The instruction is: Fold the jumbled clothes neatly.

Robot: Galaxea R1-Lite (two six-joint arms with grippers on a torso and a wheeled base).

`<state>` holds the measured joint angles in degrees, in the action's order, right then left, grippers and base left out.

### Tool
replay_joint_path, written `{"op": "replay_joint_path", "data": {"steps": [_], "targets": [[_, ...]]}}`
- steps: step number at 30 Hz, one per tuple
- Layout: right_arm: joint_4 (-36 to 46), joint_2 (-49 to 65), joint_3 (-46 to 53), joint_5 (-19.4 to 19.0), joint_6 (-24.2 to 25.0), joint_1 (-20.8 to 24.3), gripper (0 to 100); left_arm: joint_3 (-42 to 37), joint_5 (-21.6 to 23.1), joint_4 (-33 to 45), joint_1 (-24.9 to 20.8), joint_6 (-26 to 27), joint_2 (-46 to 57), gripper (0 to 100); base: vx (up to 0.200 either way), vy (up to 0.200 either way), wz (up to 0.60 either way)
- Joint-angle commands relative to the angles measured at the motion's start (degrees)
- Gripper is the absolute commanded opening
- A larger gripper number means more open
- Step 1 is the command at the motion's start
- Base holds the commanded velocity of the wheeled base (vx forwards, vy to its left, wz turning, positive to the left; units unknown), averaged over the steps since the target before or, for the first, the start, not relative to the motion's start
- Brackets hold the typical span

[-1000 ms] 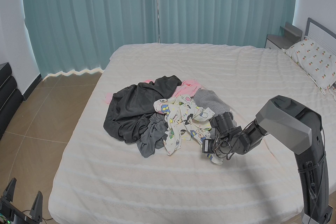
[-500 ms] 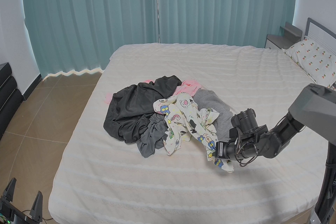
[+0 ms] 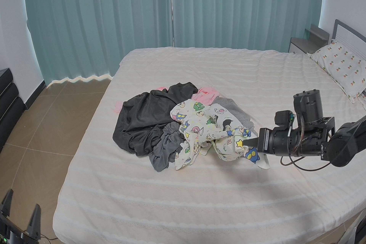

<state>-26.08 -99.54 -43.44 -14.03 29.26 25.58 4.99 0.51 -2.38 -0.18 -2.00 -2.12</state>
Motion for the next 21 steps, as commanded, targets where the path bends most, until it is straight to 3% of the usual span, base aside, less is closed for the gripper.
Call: {"op": "replay_joint_path", "data": {"steps": [1,2,4,8,11,14,21], "targets": [[0.06,9.89,-5.43,-2.14,-0.34,1.93,0,23.84,8.72,-2.46,-5.09,-7.41,-18.36,100,0.0,0.0,0.0],[0.06,9.89,-5.61,-2.23,-0.34,1.93,0,23.93,9.16,-2.46,-5.27,-7.41,-18.88,100,0.0,0.0,0.0],[0.41,11.03,-9.12,-2.23,-0.43,2.29,0,24.28,15.22,-2.63,-6.85,-5.3,-26.97,100,0.0,0.0,0.0],[1.82,11.73,-14.48,-2.23,-0.43,3.16,0,23.31,19.44,-2.72,-7.99,2.79,-38.13,100,0.0,0.0,0.0],[4.1,12.88,-17.82,-2.23,-0.52,4.83,0,23.14,21.9,-2.9,-12.65,5.87,-43.76,100,0.0,0.0,0.0],[6.12,13.49,-21.16,-2.32,-0.52,6.42,0,22.96,21.81,-3.07,-19.94,5.95,-50.09,100,0.0,0.0,0.0],[7.18,13.49,-24.94,-2.23,-0.52,8.17,0,21.82,21.81,-7.47,-26.1,5.95,-60.9,100,0.0,0.0,0.0]]}}
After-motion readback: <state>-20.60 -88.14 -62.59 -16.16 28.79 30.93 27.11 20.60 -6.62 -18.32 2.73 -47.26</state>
